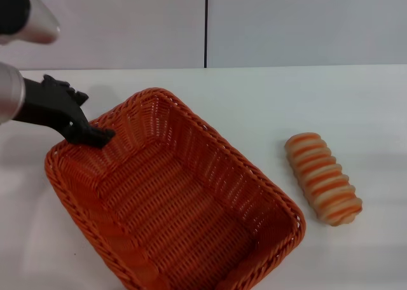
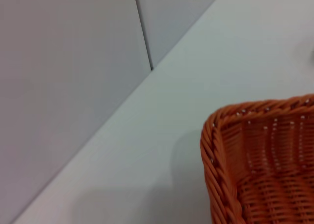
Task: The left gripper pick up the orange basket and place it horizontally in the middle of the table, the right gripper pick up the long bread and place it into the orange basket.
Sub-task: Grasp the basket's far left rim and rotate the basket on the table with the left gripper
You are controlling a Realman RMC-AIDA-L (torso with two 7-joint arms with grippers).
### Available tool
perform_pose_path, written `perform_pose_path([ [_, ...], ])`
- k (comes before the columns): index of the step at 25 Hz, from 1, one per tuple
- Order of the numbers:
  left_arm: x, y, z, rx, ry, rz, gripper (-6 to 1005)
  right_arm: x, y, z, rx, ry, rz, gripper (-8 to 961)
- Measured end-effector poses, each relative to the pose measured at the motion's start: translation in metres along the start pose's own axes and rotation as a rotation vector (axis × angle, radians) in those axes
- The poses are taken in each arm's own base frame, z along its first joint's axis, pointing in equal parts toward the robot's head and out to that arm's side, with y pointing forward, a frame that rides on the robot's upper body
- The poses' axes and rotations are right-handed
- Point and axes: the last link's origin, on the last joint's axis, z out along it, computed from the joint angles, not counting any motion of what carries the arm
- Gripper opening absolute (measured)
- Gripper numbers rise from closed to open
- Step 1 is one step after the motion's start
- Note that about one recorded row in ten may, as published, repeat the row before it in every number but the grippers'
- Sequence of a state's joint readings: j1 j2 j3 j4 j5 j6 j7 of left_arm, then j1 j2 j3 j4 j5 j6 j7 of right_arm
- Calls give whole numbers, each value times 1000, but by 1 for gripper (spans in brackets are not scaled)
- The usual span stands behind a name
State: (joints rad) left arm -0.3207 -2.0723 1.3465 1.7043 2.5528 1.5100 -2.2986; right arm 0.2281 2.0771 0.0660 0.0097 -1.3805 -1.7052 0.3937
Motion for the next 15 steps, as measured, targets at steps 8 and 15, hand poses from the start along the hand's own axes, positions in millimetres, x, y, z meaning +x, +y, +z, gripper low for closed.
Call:
perform_pose_path([
  [8, -7, 2, 19, -32, -31, -19, 770, 0, -1, 2, -2, 2, -8, 785],
  [15, -5, 6, 25, -45, -36, -15, 761, 1, -2, 2, 1, 12, -13, 785],
])
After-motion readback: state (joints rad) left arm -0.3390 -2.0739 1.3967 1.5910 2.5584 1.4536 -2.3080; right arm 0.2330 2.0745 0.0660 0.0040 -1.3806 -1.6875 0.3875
